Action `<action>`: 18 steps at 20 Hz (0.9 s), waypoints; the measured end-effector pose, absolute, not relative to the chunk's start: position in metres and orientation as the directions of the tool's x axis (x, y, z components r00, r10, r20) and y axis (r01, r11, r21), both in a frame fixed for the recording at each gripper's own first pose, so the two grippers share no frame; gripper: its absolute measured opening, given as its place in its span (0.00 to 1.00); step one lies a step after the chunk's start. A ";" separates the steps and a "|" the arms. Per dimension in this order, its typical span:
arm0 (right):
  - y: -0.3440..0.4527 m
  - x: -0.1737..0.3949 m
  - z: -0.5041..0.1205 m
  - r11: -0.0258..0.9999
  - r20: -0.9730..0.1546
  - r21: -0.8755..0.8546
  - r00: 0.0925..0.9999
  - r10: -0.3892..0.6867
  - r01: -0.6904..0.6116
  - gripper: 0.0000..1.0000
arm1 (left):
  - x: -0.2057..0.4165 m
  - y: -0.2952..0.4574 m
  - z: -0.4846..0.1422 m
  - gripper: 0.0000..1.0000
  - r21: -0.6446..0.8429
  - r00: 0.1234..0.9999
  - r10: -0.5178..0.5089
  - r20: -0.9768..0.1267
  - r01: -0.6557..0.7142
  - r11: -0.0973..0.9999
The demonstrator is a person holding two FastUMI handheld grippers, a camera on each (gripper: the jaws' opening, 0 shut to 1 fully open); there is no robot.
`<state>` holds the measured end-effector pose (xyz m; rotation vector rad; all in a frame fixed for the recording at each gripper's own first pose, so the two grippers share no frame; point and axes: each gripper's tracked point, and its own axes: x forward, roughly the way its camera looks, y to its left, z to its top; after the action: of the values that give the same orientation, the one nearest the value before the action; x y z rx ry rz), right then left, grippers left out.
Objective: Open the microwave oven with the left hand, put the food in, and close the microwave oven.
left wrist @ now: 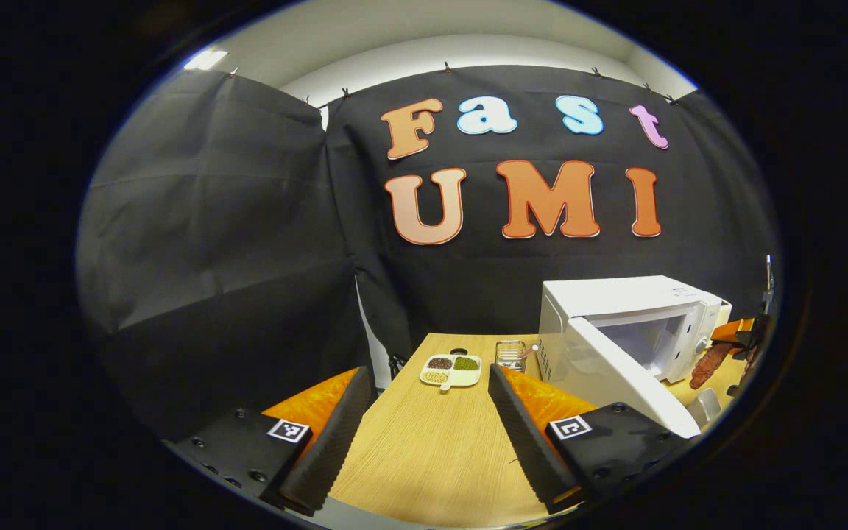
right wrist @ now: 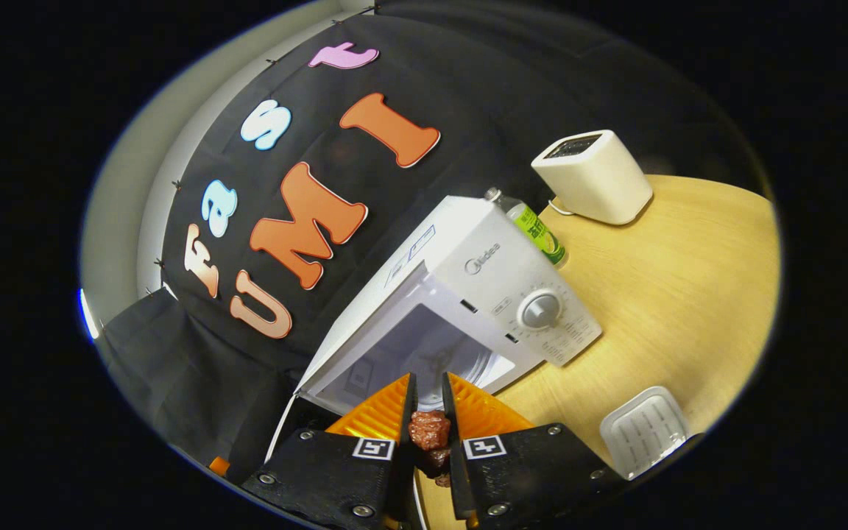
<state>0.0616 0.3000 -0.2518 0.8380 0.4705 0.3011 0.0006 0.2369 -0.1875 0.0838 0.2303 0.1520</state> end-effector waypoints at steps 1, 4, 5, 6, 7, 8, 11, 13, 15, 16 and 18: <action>0.310 0.064 -0.254 0.627 -0.281 0.776 0.854 0.437 -0.065 0.20 | 0.004 0.240 -0.186 1.00 0.106 0.963 0.163 -0.215 -0.143 0.984; 0.342 0.078 -0.259 0.604 -0.282 0.796 0.856 0.434 -0.044 0.20 | 0.012 0.246 -0.176 0.97 0.142 0.969 0.161 -0.188 -0.135 0.981; 0.352 0.082 -0.260 0.594 -0.281 0.803 0.855 0.435 -0.038 0.20 | 0.013 0.246 -0.177 1.00 0.137 0.969 0.159 -0.191 -0.134 0.981; 0.360 0.086 -0.260 0.583 -0.276 0.811 0.857 0.434 -0.034 0.20 | 0.015 0.244 -0.175 1.00 0.125 0.971 0.147 -0.190 -0.124 0.984; 0.367 0.092 -0.260 0.575 -0.272 0.818 0.861 0.429 -0.028 0.20 | 0.018 0.242 -0.175 1.00 0.117 0.972 0.140 -0.190 -0.120 0.986; 0.374 0.098 -0.261 0.570 -0.271 0.822 0.865 0.422 -0.020 0.20 | 0.020 0.242 -0.173 0.97 0.113 0.973 0.131 -0.190 -0.111 0.987; 0.391 0.118 -0.266 0.563 -0.274 0.827 0.878 0.392 0.007 0.20 | 0.025 0.244 -0.175 0.97 0.118 0.975 0.111 -0.195 -0.089 0.989; 0.402 0.130 -0.270 0.542 -0.263 0.840 0.891 0.369 0.023 0.20 | 0.027 0.248 -0.179 1.00 0.109 0.973 0.102 -0.207 -0.080 0.991; 0.410 0.143 -0.273 0.537 -0.245 0.843 0.910 0.334 0.030 0.20 | 0.027 0.255 -0.184 1.00 0.110 0.970 0.109 -0.218 -0.087 0.990; 0.415 0.150 -0.277 0.536 -0.244 0.843 0.915 0.321 0.037 0.20 | 0.028 0.259 -0.187 1.00 0.112 0.968 0.116 -0.223 -0.092 0.989; 0.423 0.162 -0.285 0.520 -0.250 0.852 0.919 0.306 0.059 0.20 | 0.026 0.263 -0.192 1.00 0.118 0.964 0.124 -0.235 -0.099 0.988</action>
<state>0.1625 0.4230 -0.2850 1.0204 0.3962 0.1529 0.0263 0.2633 -0.1920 0.1061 0.2440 0.1131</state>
